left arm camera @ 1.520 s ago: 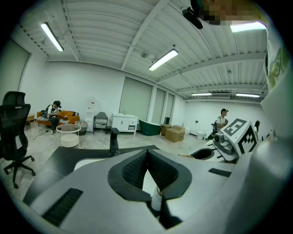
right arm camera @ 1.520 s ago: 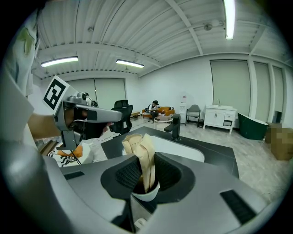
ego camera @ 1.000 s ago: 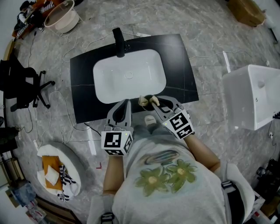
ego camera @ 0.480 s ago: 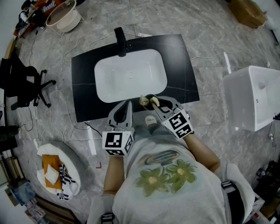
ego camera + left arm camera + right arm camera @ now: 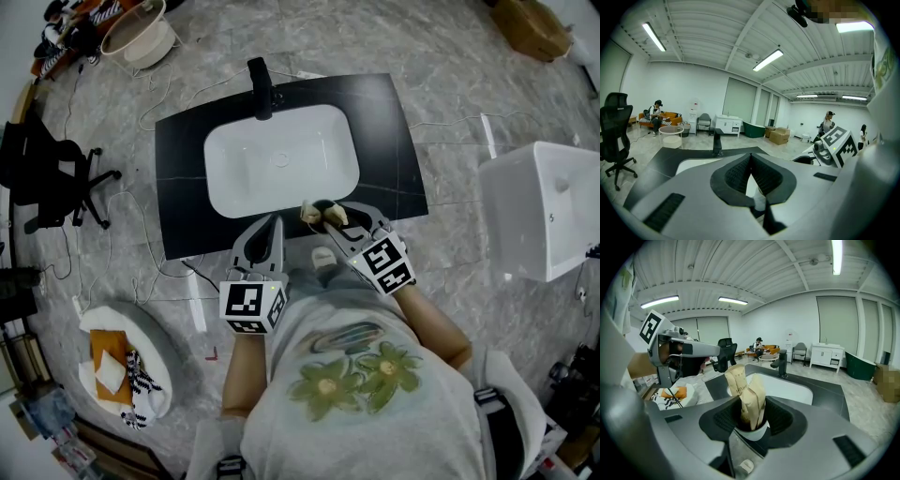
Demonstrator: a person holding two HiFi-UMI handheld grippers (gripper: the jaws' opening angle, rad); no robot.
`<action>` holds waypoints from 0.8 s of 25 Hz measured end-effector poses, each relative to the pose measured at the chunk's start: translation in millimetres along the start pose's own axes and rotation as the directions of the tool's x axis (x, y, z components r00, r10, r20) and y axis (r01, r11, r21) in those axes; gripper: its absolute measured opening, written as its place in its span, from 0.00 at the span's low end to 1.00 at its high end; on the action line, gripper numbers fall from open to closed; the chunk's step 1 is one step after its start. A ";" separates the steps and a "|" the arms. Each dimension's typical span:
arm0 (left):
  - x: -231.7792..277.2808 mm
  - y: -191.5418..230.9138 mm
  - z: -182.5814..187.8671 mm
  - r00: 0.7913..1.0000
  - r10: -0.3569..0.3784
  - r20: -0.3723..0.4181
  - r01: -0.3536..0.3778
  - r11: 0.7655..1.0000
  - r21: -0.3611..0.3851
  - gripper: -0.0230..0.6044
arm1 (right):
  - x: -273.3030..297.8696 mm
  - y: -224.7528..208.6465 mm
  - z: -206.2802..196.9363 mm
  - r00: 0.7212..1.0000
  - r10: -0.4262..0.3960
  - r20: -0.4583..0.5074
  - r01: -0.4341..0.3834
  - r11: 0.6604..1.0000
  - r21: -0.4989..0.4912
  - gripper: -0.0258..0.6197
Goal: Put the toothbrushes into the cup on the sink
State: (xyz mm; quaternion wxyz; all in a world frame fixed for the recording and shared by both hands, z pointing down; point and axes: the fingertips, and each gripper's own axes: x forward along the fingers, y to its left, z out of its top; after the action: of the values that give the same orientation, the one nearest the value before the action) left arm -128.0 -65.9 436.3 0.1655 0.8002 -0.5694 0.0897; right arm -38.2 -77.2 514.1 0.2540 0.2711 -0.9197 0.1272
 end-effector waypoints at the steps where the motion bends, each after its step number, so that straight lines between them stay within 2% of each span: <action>1: -0.2 -0.1 -1.3 1.000 0.001 0.000 -0.001 1.000 0.001 0.07 | 0.1 -0.4 0.3 1.000 -0.002 0.004 0.002 1.000 -0.001 0.26; 10: -6.3 -3.3 -3.5 1.000 -0.002 0.000 0.002 1.000 0.006 0.07 | -11.3 -5.7 30.6 0.994 -0.024 0.109 0.025 1.000 -0.004 0.27; 17: -12.2 -8.7 -6.6 1.000 -0.016 0.002 0.016 1.000 0.004 0.07 | -40.6 -4.7 66.7 0.969 -0.061 0.238 0.064 0.998 -0.003 0.27; 20: -16.1 -13.9 -5.1 1.000 -0.030 0.004 0.030 1.000 0.009 0.07 | -55.4 1.4 74.3 0.959 -0.060 0.276 0.064 0.998 -0.003 0.19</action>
State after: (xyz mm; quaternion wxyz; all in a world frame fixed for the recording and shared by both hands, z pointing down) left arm -120.2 -45.7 433.5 0.1622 0.8096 -0.5572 0.0878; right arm -28.5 -79.6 421.9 0.1288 0.3132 -0.9380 0.0745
